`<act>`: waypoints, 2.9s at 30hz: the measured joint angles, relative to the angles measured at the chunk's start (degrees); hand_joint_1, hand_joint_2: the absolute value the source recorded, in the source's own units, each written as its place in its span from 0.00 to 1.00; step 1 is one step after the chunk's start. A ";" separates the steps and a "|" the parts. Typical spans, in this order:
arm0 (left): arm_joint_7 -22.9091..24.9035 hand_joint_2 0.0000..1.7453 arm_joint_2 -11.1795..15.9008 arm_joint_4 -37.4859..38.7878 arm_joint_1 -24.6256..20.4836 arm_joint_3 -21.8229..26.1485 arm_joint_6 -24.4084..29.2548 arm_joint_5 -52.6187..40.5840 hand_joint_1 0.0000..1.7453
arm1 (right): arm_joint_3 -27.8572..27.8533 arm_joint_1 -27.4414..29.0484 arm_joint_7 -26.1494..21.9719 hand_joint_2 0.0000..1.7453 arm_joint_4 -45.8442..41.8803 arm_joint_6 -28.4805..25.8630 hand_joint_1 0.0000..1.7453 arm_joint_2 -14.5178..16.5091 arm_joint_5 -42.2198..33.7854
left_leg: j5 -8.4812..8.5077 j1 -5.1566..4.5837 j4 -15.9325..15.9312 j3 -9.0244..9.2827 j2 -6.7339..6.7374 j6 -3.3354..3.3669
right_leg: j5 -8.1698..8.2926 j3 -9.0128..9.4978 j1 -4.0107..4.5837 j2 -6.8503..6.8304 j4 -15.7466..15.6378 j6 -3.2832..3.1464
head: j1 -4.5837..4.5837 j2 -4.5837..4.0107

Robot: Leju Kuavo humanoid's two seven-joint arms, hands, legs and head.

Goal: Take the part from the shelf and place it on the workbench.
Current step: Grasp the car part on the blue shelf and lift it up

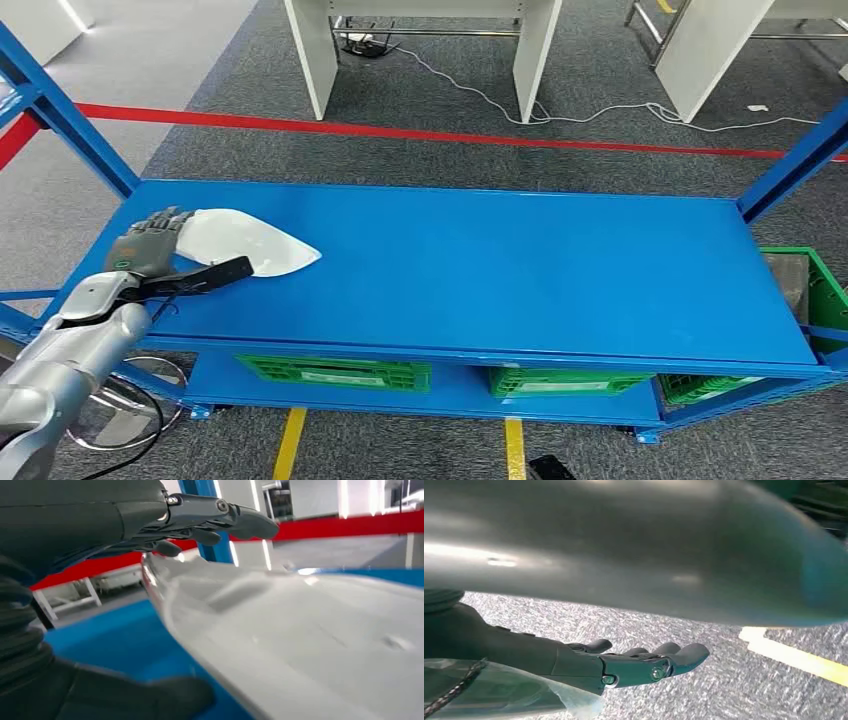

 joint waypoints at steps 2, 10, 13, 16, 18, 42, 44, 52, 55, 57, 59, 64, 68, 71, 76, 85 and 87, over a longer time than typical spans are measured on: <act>0.00 1.00 -0.24 0.16 0.00 0.00 -0.40 0.12 1.00 | -0.01 0.01 0.00 0.00 -0.01 -0.01 0.00 -0.01 0.02 | -0.01 0.01 0.03 0.03 -0.02 -0.01 | 1.78 1.04 -0.03 -0.02 -2.27 -0.01 | 0.01 0.00; -0.33 1.00 -0.92 0.92 -0.17 0.02 -1.36 1.02 1.00 | -0.09 -0.21 0.00 0.00 -0.02 -0.16 0.00 0.01 0.08 | -0.46 -0.21 1.10 -0.72 -0.08 -1.85 | 7.71 8.31 -0.02 0.11 -17.08 -1.57 | 0.02 0.00; -0.50 1.00 -0.94 1.14 -0.41 0.04 -1.43 1.09 1.00 | -0.14 -0.28 -0.01 0.00 -0.02 -0.15 0.00 0.04 0.08 | -4.37 -0.02 7.56 -3.45 -0.07 -2.66 | 7.88 8.38 -0.21 0.11 -17.27 -2.36 | -0.24 0.00; -0.72 1.00 -1.03 1.32 -0.51 0.04 -1.47 1.03 1.00 | -0.19 -0.18 -0.01 0.00 -0.02 -0.09 0.00 0.07 0.09 | -7.68 0.02 17.13 -7.80 -0.08 -2.95 | 7.78 8.43 -0.17 0.11 -17.26 -2.58 | -0.29 0.00; -1.04 1.00 -1.03 1.40 -0.58 0.04 -1.33 0.96 1.00 | -0.21 -0.13 -0.04 0.00 -0.02 -0.09 0.00 0.08 0.13 | -4.95 0.00 14.41 -6.63 -0.08 -2.62 | 7.69 8.64 -0.13 0.19 -17.26 -2.61 | -0.28 0.00; -12.60 1.00 -4.55 -11.39 7.93 -0.07 19.26 7.75 1.00 | -1.66 -0.06 -0.09 0.00 -0.02 -0.17 0.00 0.46 2.47 | -1.92 -0.25 2.93 -1.50 -0.17 -2.02 | 7.63 8.35 -0.32 0.08 -17.22 -1.97 | -0.18 0.00; -12.43 1.00 -5.31 -14.04 8.92 -0.35 19.27 8.12 1.00 | -1.70 -0.13 -0.11 0.00 -0.02 -0.15 0.00 0.50 2.59 | -5.43 -0.11 9.29 -4.18 -0.14 -2.49 | 7.65 8.39 -0.39 0.18 -17.28 -2.44 | -0.32 0.00; -14.44 1.00 -10.04 -29.86 14.42 -4.45 19.78 11.53 1.00 | -2.74 -0.02 -0.06 0.00 -0.02 -0.16 0.00 0.61 3.64 | -0.18 -0.23 2.81 -1.59 -0.16 -1.56 | 6.95 9.01 -0.18 0.15 -17.18 -1.69 | -0.26 0.00; -13.83 1.00 -11.26 -34.41 15.71 -6.56 19.90 11.46 1.00 | -3.03 -0.08 -0.04 0.00 -0.02 -0.13 0.00 0.65 3.79 | -0.56 -0.35 1.11 -0.99 -0.12 -0.91 | 6.93 8.83 -0.10 0.14 -17.39 -0.81 | -0.23 0.00; -13.64 1.00 -11.63 -36.54 16.13 -7.13 19.91 11.61 1.00 | -3.11 0.08 -0.04 0.00 -0.02 -0.14 0.00 0.68 3.86 | -0.34 -0.09 0.62 -0.75 -0.05 -0.20 | 5.72 8.07 -0.11 0.10 -15.94 -0.28 | -0.18 0.00; -13.62 1.00 -11.91 -38.03 16.34 -7.60 19.94 11.84 1.00 | -3.17 0.12 -0.04 0.00 -0.02 -0.15 0.00 0.68 3.91 | -0.22 0.01 0.38 -0.62 -0.03 0.37 | 2.62 5.29 -0.12 0.03 -10.07 0.03 | -0.07 0.00; -16.01 1.00 -12.51 -40.44 17.65 -8.77 20.08 15.20 1.00 | -3.62 0.18 -0.02 0.00 -0.02 -0.15 0.00 0.68 3.97 | -0.40 -0.04 0.58 -0.46 -0.10 0.40 | 3.21 2.10 -0.22 -0.01 -4.96 0.37 | -0.07 0.00; -19.79 1.00 -14.15 -45.67 19.26 -11.02 17.51 23.73 1.00 | -4.22 0.12 -0.04 0.00 -0.02 -0.22 0.00 0.72 4.01 | -0.60 -0.42 1.44 -0.76 -0.22 -0.44 | 7.70 7.92 -0.26 0.05 -16.58 0.05 | -0.05 0.00; -22.28 1.00 -15.24 -50.45 22.02 -12.82 12.94 34.81 1.00 | -4.91 0.40 -0.54 0.00 -0.02 -0.71 0.00 0.80 3.74 | -0.75 -0.45 1.76 -0.96 -0.18 -1.09 | 7.95 7.97 -0.27 0.31 -16.81 -0.75 | -0.05 0.00; -27.00 1.00 -16.53 -56.61 27.42 -13.09 8.08 49.13 1.00 | -6.21 0.86 -1.84 0.00 -0.02 -1.69 0.00 1.02 3.64 | -9.90 -0.13 14.94 -5.01 -0.14 -2.29 | 9.01 6.97 -0.47 0.02 -17.11 -1.97 | -0.49 0.00; -30.20 1.00 -19.32 -59.74 33.04 -13.05 4.18 58.06 1.00 | -8.44 1.34 -1.53 0.00 -0.01 -2.10 0.00 1.39 3.58 | -4.86 -1.01 -0.11 5.42 -0.11 -0.40 | 12.16 5.20 -0.44 -0.33 -17.61 -0.36 | -0.43 0.00; -30.51 1.00 -19.66 -59.76 33.58 -13.01 3.08 59.33 1.00 | -8.64 1.59 -1.25 0.00 0.03 -1.62 0.00 1.42 3.93 | -3.57 -0.87 -0.53 4.78 -0.02 0.30 | 11.42 4.66 -0.57 -0.30 -17.29 0.26 | -0.39 0.00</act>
